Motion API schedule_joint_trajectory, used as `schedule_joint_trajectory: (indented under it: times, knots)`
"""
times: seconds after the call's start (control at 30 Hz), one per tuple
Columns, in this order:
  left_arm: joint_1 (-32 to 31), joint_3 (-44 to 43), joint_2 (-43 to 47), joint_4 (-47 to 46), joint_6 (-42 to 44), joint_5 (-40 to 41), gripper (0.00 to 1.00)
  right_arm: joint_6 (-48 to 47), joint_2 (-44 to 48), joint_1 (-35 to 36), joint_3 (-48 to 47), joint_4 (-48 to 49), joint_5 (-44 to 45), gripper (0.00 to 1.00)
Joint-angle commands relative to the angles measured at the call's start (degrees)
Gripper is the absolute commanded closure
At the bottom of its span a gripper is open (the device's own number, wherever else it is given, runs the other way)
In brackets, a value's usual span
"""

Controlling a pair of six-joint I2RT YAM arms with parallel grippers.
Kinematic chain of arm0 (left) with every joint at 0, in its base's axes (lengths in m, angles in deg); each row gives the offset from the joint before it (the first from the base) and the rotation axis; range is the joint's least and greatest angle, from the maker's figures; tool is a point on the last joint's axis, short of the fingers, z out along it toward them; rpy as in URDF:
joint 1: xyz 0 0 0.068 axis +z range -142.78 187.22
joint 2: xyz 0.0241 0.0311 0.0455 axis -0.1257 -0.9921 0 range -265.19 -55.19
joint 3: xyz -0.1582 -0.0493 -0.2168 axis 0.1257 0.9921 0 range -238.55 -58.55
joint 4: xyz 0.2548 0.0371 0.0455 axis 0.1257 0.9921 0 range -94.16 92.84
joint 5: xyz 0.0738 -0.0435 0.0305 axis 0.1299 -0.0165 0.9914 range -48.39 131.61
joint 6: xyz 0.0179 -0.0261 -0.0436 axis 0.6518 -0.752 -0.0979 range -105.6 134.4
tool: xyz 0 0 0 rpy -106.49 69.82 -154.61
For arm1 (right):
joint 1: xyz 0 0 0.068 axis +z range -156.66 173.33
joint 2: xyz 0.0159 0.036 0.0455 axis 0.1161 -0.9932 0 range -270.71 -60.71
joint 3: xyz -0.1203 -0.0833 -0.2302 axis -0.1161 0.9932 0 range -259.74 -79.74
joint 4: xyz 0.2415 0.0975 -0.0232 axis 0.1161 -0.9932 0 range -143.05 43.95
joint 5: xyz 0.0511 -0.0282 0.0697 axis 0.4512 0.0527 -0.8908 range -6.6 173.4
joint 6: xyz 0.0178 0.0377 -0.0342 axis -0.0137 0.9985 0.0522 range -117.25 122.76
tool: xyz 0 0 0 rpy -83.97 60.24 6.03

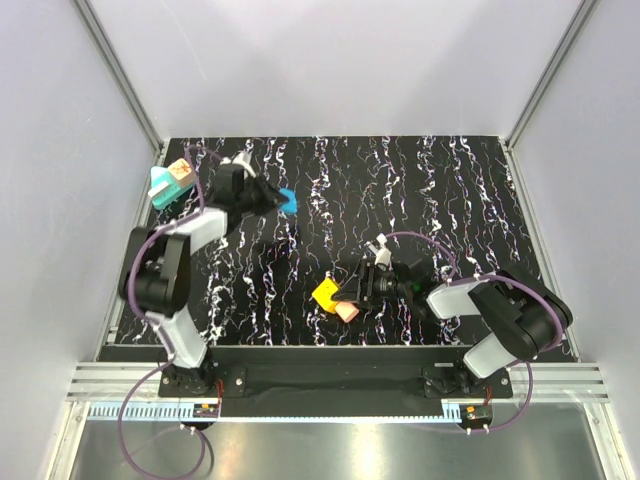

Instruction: Pull the plug off the socket

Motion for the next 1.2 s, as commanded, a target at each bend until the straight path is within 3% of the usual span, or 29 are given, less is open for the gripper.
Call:
schedule_joint_trajectory:
  times: [0.0, 0.23, 0.43, 0.5, 0.53, 0.57, 0.63, 0.67, 0.77, 0.93, 1.07, 1.17]
  knots:
    - [0.41, -8.29, -7.70, -7.78, -0.09, -6.12, 1.00, -0.66, 0.01, -0.29, -2.30, -0.23, -1.64, 1.00]
    - [1.11, -15.00, -18.81, -14.98, -5.29, -6.85, 1.00, -1.36, 1.67, -0.29, -2.13, -1.90, -1.91, 1.00]
    - [1.64, -21.76, -22.68, -1.31, -2.57, -1.83, 0.92, -2.07, 2.99, -0.20, -1.86, -3.13, -1.47, 1.00]
    - [1.82, -22.03, -22.34, 0.29, -2.13, -0.87, 0.79, -1.98, 2.82, -0.20, -1.95, -3.04, -1.55, 1.00]
    - [1.82, -22.38, -22.16, 4.04, -1.69, 1.31, 0.69, -1.98, 2.73, -0.20, -2.12, -3.04, -1.64, 1.00]
    - [1.82, -22.73, -22.07, 4.86, -0.47, 1.68, 0.52, -1.98, 2.64, -0.29, -2.30, -3.04, -1.73, 1.00]
    - [1.99, -23.17, -21.81, 6.79, 1.29, 0.37, 0.45, -2.16, 2.20, -0.29, -2.56, -2.95, -1.82, 1.00]
    - [1.99, -23.70, -21.63, 8.63, 2.08, 0.98, 0.36, -2.16, 1.94, -0.20, -2.65, -2.87, -1.99, 1.00]
    - [2.43, -26.07, -20.75, 14.61, 6.38, 2.12, 0.32, -2.07, 1.59, -0.20, -2.83, -2.78, -2.26, 1.00]
    - [2.87, -23.27, -10.84, 19.19, 11.22, 7.83, 0.31, -1.81, 0.88, -0.20, -2.30, -2.60, -1.64, 1.00]
    - [1.21, -13.19, 1.90, 19.29, 13.60, 10.47, 0.33, 1.96, -0.69, -0.20, -1.07, 1.86, -0.33, 1.00]
    - [-3.97, -3.98, 14.97, 19.90, 15.01, 13.01, 0.34, 4.77, -1.75, -0.29, -0.19, 5.22, 0.64, 1.00]
